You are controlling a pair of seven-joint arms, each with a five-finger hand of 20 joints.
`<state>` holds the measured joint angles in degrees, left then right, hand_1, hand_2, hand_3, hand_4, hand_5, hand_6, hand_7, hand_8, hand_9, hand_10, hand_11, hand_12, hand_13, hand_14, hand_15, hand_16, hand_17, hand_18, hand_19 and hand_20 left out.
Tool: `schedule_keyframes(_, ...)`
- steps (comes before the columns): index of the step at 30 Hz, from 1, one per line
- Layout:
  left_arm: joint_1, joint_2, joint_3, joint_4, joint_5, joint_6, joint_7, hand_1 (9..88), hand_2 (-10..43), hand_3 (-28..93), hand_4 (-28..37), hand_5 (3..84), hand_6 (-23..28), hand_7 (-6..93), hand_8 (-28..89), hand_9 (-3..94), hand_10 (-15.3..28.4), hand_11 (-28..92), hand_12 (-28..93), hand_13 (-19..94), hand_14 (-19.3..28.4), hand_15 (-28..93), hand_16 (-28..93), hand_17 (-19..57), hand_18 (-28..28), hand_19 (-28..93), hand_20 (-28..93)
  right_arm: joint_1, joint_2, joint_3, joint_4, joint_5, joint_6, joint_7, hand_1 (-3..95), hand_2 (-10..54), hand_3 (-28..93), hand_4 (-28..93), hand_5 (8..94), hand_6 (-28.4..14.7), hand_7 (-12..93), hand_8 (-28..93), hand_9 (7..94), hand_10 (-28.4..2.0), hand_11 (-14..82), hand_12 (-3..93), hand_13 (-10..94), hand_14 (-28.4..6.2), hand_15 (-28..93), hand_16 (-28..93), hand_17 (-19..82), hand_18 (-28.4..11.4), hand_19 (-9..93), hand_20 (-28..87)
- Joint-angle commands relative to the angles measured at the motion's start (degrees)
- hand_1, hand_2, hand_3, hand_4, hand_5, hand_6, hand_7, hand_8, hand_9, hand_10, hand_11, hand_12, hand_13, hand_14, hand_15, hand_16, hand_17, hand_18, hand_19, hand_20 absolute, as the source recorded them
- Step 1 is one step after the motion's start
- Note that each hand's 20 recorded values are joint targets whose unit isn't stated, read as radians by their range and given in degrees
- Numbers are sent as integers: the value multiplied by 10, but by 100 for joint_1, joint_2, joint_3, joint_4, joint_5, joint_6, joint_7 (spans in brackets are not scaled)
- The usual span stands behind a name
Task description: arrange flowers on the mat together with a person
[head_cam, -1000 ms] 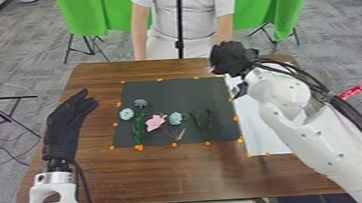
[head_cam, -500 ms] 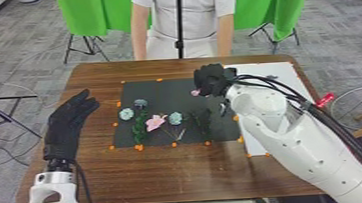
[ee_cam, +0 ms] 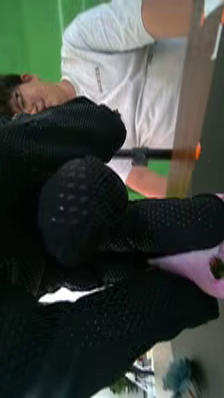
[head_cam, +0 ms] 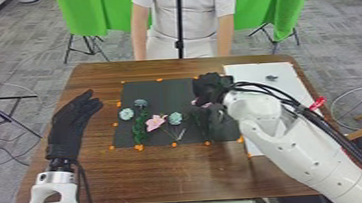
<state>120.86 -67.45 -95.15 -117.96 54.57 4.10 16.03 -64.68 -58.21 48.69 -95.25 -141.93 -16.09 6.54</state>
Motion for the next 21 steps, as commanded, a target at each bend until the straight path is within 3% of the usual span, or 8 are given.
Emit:
schedule_keyframes(1, 17, -52, -28, 42, 37, -92, -76, 235, 2, 653, -203, 470, 29, 136, -57, 439, 128, 174, 151, 349, 170, 152, 58, 41, 139, 79, 202, -86, -57, 105, 27, -233, -159, -129, 489, -95, 591, -239, 785, 20, 169, 41, 935, -94, 196, 194, 937, 11, 636, 200, 682, -135, 932, 549)
schedule_keyframes(10, 10, -71, -41, 51, 55, -159, -74, 233, -1, 652, -200, 468, 30, 134, -56, 436, 128, 170, 151, 348, 170, 161, 58, 40, 140, 79, 202, -118, -67, 148, 4, -273, -273, -172, 389, -95, 691, -268, 762, 28, 174, -102, 926, -98, 196, 181, 937, 7, 630, 203, 677, -137, 932, 547)
schedule_keyframes(21, 14, -60, -48, 51, 63, -174, -88, 237, -5, 649, -197, 465, 29, 133, -55, 434, 126, 167, 153, 347, 169, 160, 57, 39, 141, 80, 202, -132, 3, 211, -140, -264, -493, -244, 348, -95, 681, -265, 745, 21, 167, -108, 916, -99, 195, 179, 937, 6, 621, 211, 669, -141, 932, 550)
